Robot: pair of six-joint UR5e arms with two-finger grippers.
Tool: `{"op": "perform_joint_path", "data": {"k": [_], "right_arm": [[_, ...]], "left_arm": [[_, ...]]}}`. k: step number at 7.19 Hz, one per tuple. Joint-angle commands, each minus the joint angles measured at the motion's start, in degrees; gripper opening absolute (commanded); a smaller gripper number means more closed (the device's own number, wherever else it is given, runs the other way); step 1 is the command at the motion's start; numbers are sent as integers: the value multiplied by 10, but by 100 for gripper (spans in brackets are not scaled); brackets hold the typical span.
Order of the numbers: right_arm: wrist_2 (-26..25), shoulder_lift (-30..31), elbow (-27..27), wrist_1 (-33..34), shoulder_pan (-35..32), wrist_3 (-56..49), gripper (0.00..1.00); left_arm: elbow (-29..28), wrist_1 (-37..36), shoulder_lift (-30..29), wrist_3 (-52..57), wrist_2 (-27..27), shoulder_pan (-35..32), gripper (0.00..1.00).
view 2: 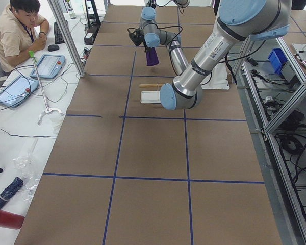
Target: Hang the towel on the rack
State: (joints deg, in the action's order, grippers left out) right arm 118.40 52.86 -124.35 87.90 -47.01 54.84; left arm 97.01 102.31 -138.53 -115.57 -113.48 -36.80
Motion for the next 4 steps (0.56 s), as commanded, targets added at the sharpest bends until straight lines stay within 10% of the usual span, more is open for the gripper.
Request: {"op": "perform_joint_path", "data": {"k": [1,4], "right_arm": [[-6,-3,1,0,2,-1,0],[-7,-3,0,-1,2,-1,0]], "left_arm": [[14,3,0,2,-4,15,54],[14,22,-1,3,-4,17,54]]}}
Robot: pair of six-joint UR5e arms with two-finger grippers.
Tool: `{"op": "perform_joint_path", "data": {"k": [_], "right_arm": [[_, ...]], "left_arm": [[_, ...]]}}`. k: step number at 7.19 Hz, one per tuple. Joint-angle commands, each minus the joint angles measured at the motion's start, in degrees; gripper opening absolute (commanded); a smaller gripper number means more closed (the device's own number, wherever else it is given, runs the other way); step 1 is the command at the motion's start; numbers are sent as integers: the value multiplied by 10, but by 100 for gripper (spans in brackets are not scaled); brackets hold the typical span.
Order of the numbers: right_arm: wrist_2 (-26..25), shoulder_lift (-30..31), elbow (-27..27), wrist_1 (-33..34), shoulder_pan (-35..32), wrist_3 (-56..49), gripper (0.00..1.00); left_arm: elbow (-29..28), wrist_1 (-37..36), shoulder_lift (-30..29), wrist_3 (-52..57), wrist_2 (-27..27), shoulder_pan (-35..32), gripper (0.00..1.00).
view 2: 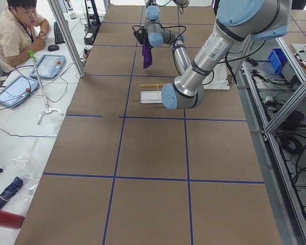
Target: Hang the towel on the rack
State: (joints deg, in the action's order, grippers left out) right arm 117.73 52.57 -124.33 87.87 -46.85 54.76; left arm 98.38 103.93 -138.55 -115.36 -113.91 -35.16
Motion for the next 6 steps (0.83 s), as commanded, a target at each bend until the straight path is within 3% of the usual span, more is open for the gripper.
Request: {"op": "perform_joint_path", "data": {"k": [1,3,6], "right_arm": [[0,1,0,-9,1,0,0],[-1,1,2,-13,3,0,0],[0,2,3,-13,3,-4,0]], "left_arm": [[1,6,-1,1,1,1,47],[0,22,5,1,1,1,3],[7,25,6,5,1,1,0]]}}
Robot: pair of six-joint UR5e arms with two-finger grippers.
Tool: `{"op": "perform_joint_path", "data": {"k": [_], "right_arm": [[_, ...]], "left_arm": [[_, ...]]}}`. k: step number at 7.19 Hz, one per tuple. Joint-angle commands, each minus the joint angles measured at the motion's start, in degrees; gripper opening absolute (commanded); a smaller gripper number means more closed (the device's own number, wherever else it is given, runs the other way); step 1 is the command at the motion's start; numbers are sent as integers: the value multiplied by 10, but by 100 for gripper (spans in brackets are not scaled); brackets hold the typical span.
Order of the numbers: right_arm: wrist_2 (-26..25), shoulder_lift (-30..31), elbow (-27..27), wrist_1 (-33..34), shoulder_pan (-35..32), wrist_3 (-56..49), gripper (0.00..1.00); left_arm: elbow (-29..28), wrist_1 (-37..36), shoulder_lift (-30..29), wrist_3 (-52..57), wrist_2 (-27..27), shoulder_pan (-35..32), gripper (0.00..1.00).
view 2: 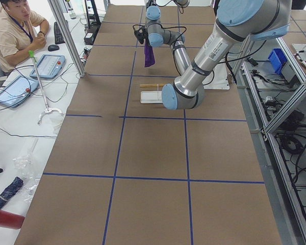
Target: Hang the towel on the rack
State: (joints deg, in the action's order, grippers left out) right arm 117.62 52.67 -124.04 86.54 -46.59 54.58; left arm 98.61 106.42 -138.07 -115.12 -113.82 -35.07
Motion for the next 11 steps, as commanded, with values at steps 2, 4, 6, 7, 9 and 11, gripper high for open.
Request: {"op": "perform_joint_path", "data": {"k": [2,4,6,7,9,11], "right_arm": [[6,6,1,1,11,2,99],[16,35,1,6,5,0,100],[18,83,5,7,-3,-18,100],[18,114,15,10,-16,-57,100],[20,160,28,99,-53,-240,100],[31,200,29,159,-109,-367,100]], "left_arm": [[14,0,13,6,0,-1,0],[84,-5,83,54,0,-10,0],[118,-6,135,104,-2,-48,0],[126,-5,163,164,-2,-61,0],[139,-8,257,327,-1,-63,0],[144,0,339,495,-2,-72,0]]}}
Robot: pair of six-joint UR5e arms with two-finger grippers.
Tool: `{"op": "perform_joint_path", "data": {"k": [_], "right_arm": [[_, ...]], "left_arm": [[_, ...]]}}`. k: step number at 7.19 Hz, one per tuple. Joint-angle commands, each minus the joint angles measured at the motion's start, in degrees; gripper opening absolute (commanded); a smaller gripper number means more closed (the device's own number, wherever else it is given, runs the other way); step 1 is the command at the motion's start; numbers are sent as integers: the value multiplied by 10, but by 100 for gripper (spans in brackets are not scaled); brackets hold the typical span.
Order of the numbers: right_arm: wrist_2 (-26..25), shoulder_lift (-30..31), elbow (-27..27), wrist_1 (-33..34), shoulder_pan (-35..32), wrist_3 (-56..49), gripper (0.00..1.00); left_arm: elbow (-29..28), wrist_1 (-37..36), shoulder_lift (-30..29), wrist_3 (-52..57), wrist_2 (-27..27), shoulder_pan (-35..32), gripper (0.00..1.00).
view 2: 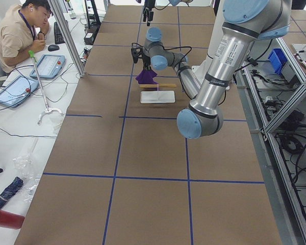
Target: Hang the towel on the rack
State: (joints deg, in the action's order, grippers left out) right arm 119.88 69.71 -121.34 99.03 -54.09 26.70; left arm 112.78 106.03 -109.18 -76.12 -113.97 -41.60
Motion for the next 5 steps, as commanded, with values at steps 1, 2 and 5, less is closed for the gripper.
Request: {"op": "perform_joint_path", "data": {"k": [1,2,5], "right_arm": [[23,71,4,36,-70,-159,100],[52,90,15,39,-105,-193,100],[58,99,34,35,-119,-220,100]], "left_arm": [[2,9,75,158,1,-19,0],[1,32,103,194,1,-28,0],[-5,62,118,211,0,-37,53]]}}
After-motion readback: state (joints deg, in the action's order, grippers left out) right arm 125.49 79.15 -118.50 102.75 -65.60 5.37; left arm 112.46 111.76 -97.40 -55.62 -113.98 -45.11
